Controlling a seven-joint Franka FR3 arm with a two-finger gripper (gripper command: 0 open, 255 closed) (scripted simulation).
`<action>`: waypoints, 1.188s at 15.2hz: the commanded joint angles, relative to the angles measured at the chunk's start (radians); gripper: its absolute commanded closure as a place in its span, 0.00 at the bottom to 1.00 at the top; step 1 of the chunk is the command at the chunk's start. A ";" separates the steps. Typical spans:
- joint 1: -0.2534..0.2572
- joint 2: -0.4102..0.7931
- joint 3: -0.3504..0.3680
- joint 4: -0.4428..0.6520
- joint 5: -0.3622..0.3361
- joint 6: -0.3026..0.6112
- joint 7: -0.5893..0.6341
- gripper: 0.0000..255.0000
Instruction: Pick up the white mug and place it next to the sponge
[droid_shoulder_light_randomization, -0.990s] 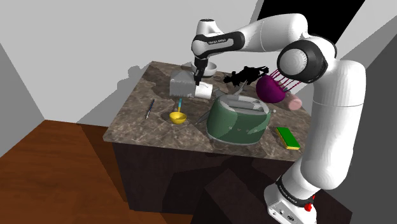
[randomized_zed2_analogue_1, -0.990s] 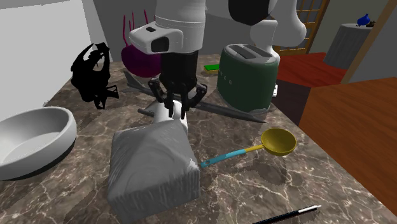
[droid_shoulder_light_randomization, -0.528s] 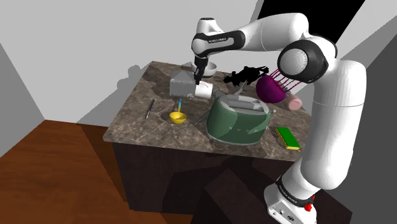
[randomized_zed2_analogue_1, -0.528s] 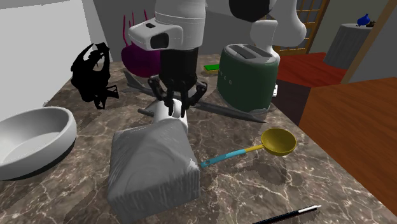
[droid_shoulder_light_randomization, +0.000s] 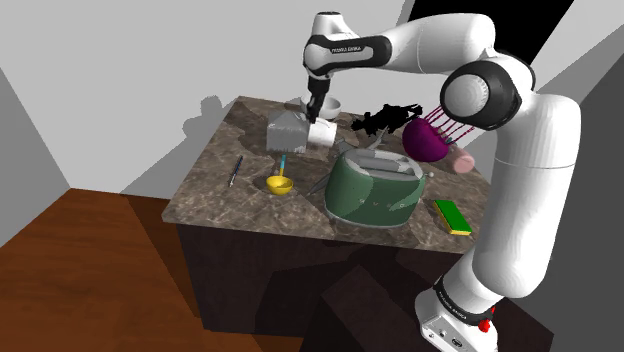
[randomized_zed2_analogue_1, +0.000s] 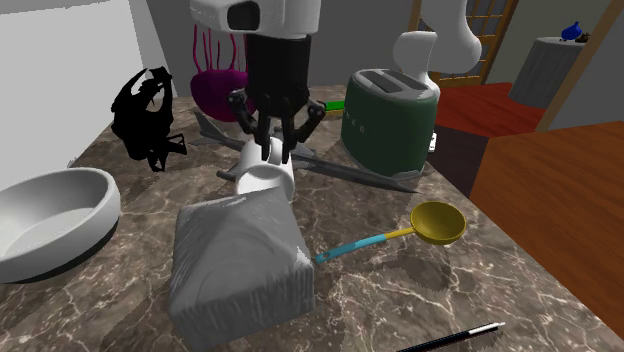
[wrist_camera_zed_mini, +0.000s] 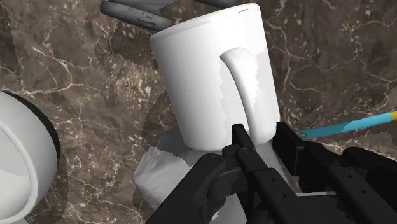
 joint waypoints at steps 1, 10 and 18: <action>0.000 -0.001 0.000 0.027 0.001 -0.027 -0.002 1.00; -0.001 -0.001 0.000 0.147 0.003 -0.147 -0.011 1.00; -0.003 0.021 -0.001 0.288 0.006 -0.266 -0.021 1.00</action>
